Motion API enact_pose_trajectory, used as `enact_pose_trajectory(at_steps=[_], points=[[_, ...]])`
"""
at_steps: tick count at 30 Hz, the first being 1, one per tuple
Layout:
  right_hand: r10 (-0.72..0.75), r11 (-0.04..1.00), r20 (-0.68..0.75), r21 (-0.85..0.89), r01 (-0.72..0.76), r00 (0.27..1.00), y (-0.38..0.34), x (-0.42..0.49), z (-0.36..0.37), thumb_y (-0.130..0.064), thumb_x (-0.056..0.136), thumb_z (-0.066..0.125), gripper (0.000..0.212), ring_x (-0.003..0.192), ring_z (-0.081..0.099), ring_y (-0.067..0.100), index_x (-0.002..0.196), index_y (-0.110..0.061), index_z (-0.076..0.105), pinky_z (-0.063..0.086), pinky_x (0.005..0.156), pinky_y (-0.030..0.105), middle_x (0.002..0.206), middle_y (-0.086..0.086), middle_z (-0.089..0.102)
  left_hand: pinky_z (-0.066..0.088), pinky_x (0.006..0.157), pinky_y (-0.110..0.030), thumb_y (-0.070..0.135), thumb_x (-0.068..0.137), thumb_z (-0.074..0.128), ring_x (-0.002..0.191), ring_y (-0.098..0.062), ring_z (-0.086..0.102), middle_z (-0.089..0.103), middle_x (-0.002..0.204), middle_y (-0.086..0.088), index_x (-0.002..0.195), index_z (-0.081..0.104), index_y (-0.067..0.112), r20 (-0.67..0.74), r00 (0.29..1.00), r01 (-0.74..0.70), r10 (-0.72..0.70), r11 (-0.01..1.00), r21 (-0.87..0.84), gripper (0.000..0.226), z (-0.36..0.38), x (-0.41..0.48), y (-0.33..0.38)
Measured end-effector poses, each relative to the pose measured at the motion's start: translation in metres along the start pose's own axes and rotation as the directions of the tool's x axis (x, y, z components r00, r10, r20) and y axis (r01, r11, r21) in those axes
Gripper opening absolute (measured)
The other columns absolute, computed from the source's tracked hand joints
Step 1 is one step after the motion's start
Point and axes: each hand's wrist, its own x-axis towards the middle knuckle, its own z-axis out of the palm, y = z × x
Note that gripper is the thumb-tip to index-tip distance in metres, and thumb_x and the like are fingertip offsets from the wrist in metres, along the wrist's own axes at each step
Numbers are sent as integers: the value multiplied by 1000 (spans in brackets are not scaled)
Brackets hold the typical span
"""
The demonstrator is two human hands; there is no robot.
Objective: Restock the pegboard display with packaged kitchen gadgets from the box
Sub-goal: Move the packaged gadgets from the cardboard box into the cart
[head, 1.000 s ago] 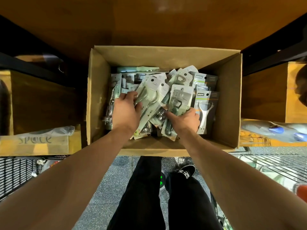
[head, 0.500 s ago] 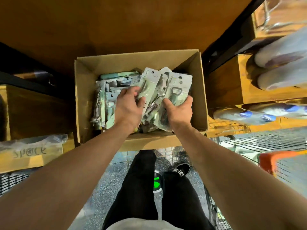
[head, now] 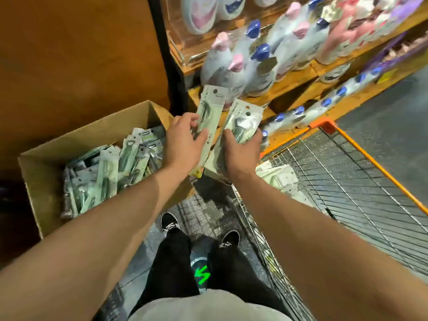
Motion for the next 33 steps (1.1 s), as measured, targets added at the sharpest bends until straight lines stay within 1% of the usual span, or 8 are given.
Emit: enact_pose_trajectory(at_steps=[3, 9, 15, 20, 24, 26, 28, 33], points=[[68, 997, -104, 32, -65, 992, 6, 17, -70, -46, 80, 76, 77, 112, 64, 23, 145, -20, 43, 49, 99, 31, 125, 3, 68, 58, 87, -43, 34, 96, 75, 92, -20, 64, 62, 114, 3, 127, 65, 23, 75, 990, -123, 123, 992, -14, 35, 50, -13, 52], [259, 962, -268, 159, -222, 928, 81, 44, -192, -41, 81, 78, 68, 101, 69, 20, 139, -25, 46, 55, 97, 40, 112, -2, 71, 54, 87, -39, 28, 94, 76, 86, -18, 58, 64, 111, -1, 125, 64, 17, 372, 882, -317, 289, 948, 15, 35, 174, -56, 115], [526, 848, -181, 189, -495, 831, 192, 45, -237, -49, 84, 76, 92, 137, 49, 36, 156, -27, 23, 42, 114, 55, 152, 11, 48, 51, 88, -29, 22, 96, 75, 101, -18, 63, 63, 114, -1, 129, 59, 15, 623, 764, -340, 166, 925, 171, 37, 273, -99, 90], [632, 772, -122, 182, -609, 765, 246, 43, -248, -40, 91, 76, 95, 142, 41, 38, 161, -20, 15, 38, 117, 51, 160, 15, 36, 49, 82, -33, 24, 98, 72, 102, -25, 64, 65, 122, -8, 129, 55, 16, 716, 698, -333, 25, 896, 293, 36, 313, -107, 57], [696, 711, -167, 27, -703, 698, 256, 48, -251, -53, 93, 69, 98, 148, 35, 39, 163, -12, 13, 34, 118, 45, 163, 18, 33, 55, 90, -40, 25, 96, 75, 108, -31, 65, 65, 124, -14, 137, 52, 11, 764, 645, -375, 1, 872, 315, 49, 324, -106, 45], [697, 685, -230, -67, -725, 679, 251, 50, -253, -50, 99, 61, 82, 138, 48, 39, 159, -7, 23, 42, 111, 43, 151, 18, 49, 56, 95, -45, 29, 96, 75, 113, -33, 64, 64, 129, -16, 142, 51, 11, 767, 642, -368, -9, 874, 318, 55, 321, -105, 46], [628, 743, -246, -92, -663, 738, 242, 51, -253, -42, 103, 57, 58, 103, 65, 29, 147, -8, 42, 52, 93, 36, 117, 7, 68, 55, 96, -46, 31, 97, 73, 114, -33, 64, 64, 130, -15, 143, 51, 13, 754, 657, -356, 19, 889, 288, 55, 313, -102, 52], [401, 885, -197, -169, -434, 895, 178, 43, -230, -37, 103, 57, 27, 73, 69, 14, 121, -17, 62, 62, 76, 38, 83, -7, 69, 56, 91, -43, 33, 99, 69, 105, -28, 67, 67, 122, -7, 136, 57, 17, 651, 756, -250, 68, 949, 191, 42, 262, -82, 74]])
